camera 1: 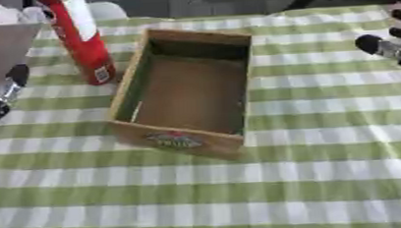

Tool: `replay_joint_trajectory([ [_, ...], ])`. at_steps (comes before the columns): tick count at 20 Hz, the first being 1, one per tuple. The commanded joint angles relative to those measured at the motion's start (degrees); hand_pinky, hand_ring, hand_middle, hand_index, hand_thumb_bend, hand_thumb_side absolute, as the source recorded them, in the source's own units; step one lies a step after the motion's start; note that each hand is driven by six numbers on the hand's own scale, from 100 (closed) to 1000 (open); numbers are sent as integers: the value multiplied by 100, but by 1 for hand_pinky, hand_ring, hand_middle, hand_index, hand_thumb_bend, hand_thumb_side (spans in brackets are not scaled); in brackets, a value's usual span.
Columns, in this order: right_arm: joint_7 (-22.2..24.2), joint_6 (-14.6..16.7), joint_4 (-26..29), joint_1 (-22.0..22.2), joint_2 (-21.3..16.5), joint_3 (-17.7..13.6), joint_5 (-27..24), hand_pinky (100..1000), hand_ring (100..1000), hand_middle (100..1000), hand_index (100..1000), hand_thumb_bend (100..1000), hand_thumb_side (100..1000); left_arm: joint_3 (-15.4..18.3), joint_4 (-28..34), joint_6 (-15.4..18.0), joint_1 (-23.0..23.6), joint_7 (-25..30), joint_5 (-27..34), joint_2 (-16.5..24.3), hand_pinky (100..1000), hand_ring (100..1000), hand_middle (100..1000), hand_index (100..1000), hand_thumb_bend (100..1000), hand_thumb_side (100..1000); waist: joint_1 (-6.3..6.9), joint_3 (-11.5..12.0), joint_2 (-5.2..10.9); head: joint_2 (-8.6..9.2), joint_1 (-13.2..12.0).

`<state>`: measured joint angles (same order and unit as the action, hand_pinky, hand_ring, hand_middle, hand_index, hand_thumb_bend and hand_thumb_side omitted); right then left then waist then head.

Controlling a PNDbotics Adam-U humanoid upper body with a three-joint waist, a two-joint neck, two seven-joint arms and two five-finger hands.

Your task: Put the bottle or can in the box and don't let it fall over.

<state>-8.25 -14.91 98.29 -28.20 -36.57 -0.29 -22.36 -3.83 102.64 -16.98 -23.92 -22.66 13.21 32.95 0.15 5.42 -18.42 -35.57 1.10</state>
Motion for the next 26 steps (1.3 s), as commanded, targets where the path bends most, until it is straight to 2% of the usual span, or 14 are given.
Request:
replay_joint_trajectory([
  [1, 29, 5, 103, -91, -179, -22, 52, 954, 1000, 1000, 975, 667, 100, -38, -227, 6, -253, 178, 34, 242, 815, 813, 759, 853, 635, 274, -2, -14, 92, 76, -38],
  [12, 79, -20, 105, -149, -162, 28, 65, 954, 1000, 1000, 975, 667, 100, -254, -1193, 230, -980, 829, -75, 279, 823, 821, 767, 856, 675, 278, 0, -65, 69, 181, -64],
  [26, 142, -47, 107, -219, -136, 75, 86, 954, 1000, 1000, 973, 666, 100, -309, -2032, 475, -1658, 786, -423, 11, 826, 838, 770, 855, 703, 280, -31, -126, 32, 252, -80],
])
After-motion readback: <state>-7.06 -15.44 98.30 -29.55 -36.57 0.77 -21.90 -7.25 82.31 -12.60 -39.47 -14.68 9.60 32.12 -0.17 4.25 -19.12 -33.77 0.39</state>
